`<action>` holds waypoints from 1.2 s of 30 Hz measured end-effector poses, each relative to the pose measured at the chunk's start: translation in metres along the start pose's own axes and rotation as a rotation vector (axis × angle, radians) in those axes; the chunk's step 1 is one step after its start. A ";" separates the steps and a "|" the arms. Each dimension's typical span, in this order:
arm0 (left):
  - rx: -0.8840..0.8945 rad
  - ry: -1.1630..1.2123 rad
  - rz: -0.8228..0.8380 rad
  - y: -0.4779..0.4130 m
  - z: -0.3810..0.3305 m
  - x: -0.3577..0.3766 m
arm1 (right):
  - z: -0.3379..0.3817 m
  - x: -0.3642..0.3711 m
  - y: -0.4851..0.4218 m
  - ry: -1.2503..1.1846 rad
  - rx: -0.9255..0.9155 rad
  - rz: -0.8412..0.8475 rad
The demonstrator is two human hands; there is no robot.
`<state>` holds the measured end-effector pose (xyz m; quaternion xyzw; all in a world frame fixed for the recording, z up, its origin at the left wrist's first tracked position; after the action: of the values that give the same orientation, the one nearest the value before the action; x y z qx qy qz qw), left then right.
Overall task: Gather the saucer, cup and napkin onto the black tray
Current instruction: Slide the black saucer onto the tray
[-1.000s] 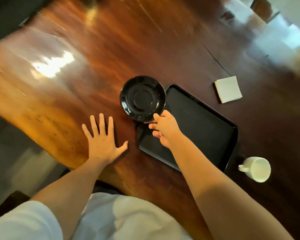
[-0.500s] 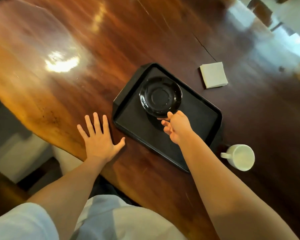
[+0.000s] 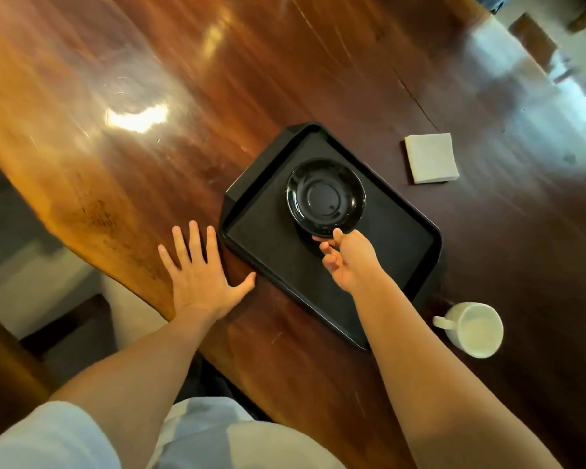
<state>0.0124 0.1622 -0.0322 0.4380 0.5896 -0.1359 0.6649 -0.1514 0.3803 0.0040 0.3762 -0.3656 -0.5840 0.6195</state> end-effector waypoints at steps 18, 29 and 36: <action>-0.011 -0.011 -0.045 -0.001 -0.001 -0.003 | 0.024 0.019 -0.028 -0.041 0.048 0.002; 0.003 -0.002 -0.093 -0.003 0.002 -0.003 | 0.017 0.016 -0.029 0.030 0.084 -0.056; 0.005 -0.001 -0.089 -0.003 0.000 0.000 | 0.015 0.020 -0.029 0.046 0.081 -0.039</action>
<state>0.0105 0.1602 -0.0330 0.4132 0.6078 -0.1670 0.6572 -0.1764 0.3587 -0.0148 0.4214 -0.3673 -0.5717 0.6005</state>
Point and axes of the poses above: each hand's wrist, its own y-axis away from the middle knuckle, its own x-axis out of the palm, z = x × y, the point moved 9 cm from there along -y, towards the middle knuckle, and after that the axes turned 4 degrees about z, right-handed, at the moved point
